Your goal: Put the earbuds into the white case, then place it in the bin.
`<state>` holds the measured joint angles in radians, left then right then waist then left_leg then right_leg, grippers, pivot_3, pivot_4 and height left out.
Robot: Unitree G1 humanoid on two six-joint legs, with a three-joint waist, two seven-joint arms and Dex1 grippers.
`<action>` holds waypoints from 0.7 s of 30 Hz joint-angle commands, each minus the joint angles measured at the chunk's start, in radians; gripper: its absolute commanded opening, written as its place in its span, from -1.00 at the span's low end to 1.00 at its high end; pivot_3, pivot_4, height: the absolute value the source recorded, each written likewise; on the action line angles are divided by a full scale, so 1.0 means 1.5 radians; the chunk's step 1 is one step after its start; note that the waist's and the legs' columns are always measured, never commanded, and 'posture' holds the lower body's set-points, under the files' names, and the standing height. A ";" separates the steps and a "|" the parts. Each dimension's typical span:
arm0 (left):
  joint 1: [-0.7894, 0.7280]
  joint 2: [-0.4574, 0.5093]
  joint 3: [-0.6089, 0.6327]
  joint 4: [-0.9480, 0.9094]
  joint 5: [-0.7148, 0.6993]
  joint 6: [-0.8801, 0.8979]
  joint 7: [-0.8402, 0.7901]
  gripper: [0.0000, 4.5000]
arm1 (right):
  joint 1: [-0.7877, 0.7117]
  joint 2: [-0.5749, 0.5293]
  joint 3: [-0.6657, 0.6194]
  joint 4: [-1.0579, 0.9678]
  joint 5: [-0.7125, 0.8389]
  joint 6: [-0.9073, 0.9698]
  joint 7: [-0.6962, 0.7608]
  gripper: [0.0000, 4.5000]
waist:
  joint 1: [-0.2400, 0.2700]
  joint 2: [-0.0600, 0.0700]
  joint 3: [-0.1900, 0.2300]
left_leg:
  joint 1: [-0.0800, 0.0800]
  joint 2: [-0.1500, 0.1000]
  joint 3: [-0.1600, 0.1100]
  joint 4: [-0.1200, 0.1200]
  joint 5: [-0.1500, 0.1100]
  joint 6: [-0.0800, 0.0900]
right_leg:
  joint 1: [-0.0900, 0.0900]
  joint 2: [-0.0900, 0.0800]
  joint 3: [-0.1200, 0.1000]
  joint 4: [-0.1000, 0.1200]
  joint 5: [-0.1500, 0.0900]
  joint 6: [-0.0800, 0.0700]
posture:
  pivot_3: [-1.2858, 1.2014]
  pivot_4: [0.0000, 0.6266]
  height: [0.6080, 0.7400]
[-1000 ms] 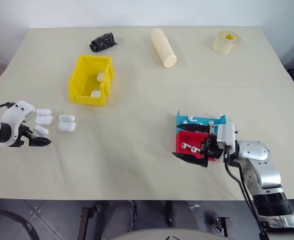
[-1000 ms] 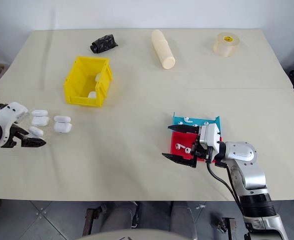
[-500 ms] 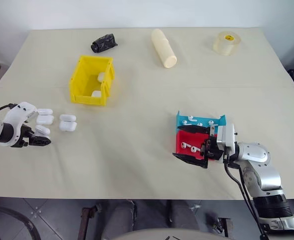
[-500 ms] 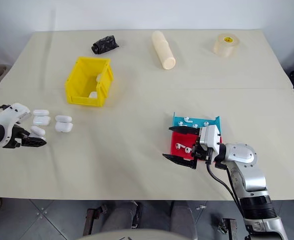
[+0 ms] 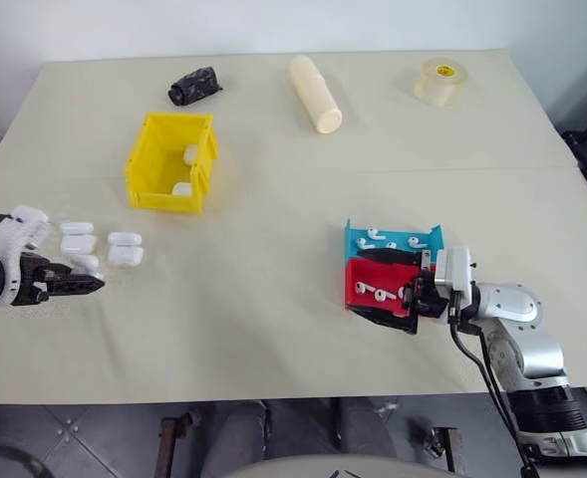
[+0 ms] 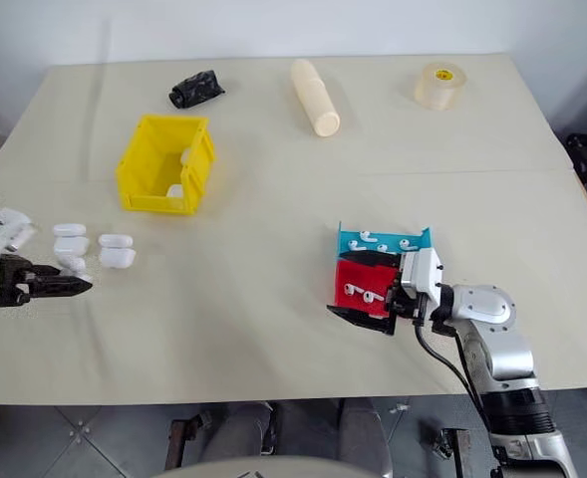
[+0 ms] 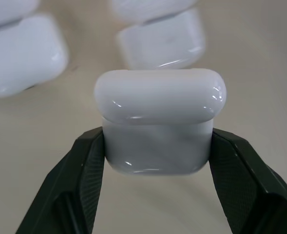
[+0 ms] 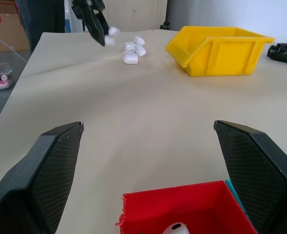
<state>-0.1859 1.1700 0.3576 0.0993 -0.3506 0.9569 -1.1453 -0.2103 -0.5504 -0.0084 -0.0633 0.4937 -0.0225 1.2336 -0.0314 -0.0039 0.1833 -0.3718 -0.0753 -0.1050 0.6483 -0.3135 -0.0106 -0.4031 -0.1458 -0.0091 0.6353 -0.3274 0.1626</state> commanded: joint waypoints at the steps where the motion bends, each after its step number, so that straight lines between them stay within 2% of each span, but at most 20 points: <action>1: 0.095 -0.097 0.174 -0.162 -0.099 -0.115 -0.067 0.24 | -0.017 -0.015 -0.023 0.010 0.009 -0.008 0.010 1.00 | 0.003 0.001 0.000 | 0.000 0.000 0.001 0.000 0.000 0.000 | 0.000 -0.001 0.000 0.000 0.000 0.000 | 0.03 -0.52 1.00; 3: 0.096 -0.175 0.196 -0.216 -0.140 -0.178 -0.046 0.24 | -0.020 -0.025 -0.031 0.018 0.008 -0.008 0.011 1.00 | 0.008 0.001 0.000 | 0.000 0.001 0.001 0.001 0.000 0.000 | 0.001 -0.001 -0.001 -0.005 0.001 -0.001 | 0.03 -0.52 1.00; 5: 0.093 -0.224 0.200 -0.246 -0.153 -0.222 -0.022 0.24 | -0.020 -0.033 -0.037 0.022 0.009 -0.009 0.011 1.00 | 0.017 0.000 0.000 | 0.000 0.001 0.000 0.002 0.000 0.000 | 0.002 0.000 -0.002 -0.005 0.001 -0.002 | 0.03 -0.52 1.00; 9: 0.083 -0.339 0.062 -0.321 -0.131 -0.357 0.000 0.24 | 0.014 -0.078 -0.072 0.006 0.010 -0.003 0.021 1.00 | 0.031 0.001 -0.001 | 0.001 0.000 0.000 0.003 0.000 0.000 | 0.005 -0.001 -0.003 -0.007 0.002 -0.001 | 0.03 -0.52 1.00; 11: 0.070 -0.376 0.016 -0.325 -0.130 -0.389 0.006 0.24 | 0.032 -0.094 -0.088 -0.004 0.010 -0.007 0.017 1.00 | 0.037 0.000 -0.001 | 0.001 0.000 0.000 0.004 -0.001 0.001 | 0.006 -0.001 -0.003 -0.008 0.003 0.000 | 0.03 -0.52 1.00; 15: 0.033 -0.453 -0.075 -0.279 -0.111 -0.497 0.000 0.24 | 0.091 -0.122 -0.146 -0.035 0.015 -0.005 -0.005 1.00 | 0.037 0.000 -0.001 | 0.001 0.000 0.000 0.004 -0.001 0.001 | 0.006 0.000 -0.003 -0.009 0.003 -0.001 | 0.03 -0.52 1.00; 21: -0.017 -0.528 -0.181 -0.201 -0.101 -0.593 -0.036 0.24 | 0.219 -0.142 -0.252 -0.099 0.019 -0.004 -0.037 1.00 | 0.037 0.000 -0.001 | 0.001 0.000 0.002 0.004 -0.001 0.001 | 0.006 0.001 -0.003 -0.009 0.003 0.000 | 0.03 -0.52 1.00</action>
<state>-0.1936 0.3873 0.1133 -0.2071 -0.5006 0.1207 -1.1844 0.0895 -0.7459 -0.3257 -0.1592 0.4993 -0.0208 1.1918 0.0237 -0.0038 0.1814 -0.3699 -0.0747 -0.1014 0.6553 -0.3152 -0.0082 -0.3938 -0.1449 -0.0132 0.6223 -0.3221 0.1623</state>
